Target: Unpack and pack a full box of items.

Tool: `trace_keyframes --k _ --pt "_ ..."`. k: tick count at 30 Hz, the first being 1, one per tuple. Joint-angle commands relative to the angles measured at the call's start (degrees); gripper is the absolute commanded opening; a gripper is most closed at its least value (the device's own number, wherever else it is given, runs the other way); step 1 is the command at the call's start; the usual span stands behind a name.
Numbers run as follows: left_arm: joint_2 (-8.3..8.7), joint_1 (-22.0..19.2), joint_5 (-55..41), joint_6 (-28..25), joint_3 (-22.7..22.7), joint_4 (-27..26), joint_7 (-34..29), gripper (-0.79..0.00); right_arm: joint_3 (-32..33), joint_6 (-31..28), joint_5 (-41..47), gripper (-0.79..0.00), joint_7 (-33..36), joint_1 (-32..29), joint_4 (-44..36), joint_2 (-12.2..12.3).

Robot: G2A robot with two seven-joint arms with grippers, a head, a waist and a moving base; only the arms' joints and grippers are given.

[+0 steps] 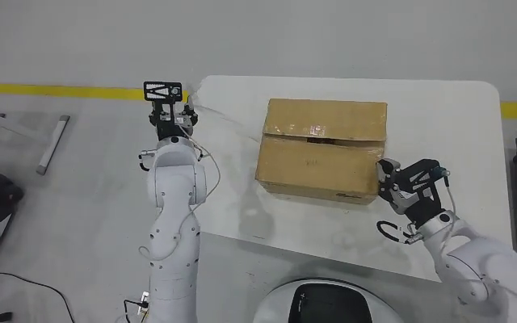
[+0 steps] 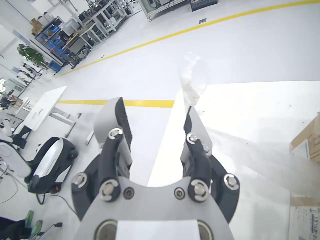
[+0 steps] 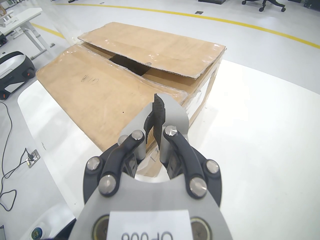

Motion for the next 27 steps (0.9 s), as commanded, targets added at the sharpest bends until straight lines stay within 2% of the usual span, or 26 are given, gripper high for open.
trace_keyframes --k 1,7,21,24,27 --pt "0.1 -0.1 0.7 0.3 -0.7 0.2 -0.6 0.0 0.2 0.0 0.0 -0.785 -0.1 -0.1 0.2 0.0" --pt "0.33 0.1 2.6 2.4 -3.2 0.7 -3.3 0.0 0.7 0.2 0.5 -0.785 -0.2 -0.2 0.3 0.1" --pt "0.88 0.7 4.3 3.2 -7.1 -1.3 -3.3 0.0 0.6 1.0 0.8 -0.785 -0.2 0.1 0.4 0.1" --pt "0.89 1.2 3.0 2.0 -7.1 -2.6 -3.5 0.0 1.2 2.3 1.6 -0.785 -1.4 -0.2 0.0 0.0" --pt "0.8 2.3 2.2 -0.5 -5.1 -4.6 -3.4 0.0 2.9 3.4 3.7 -0.785 -2.9 -1.2 -1.0 -0.1"
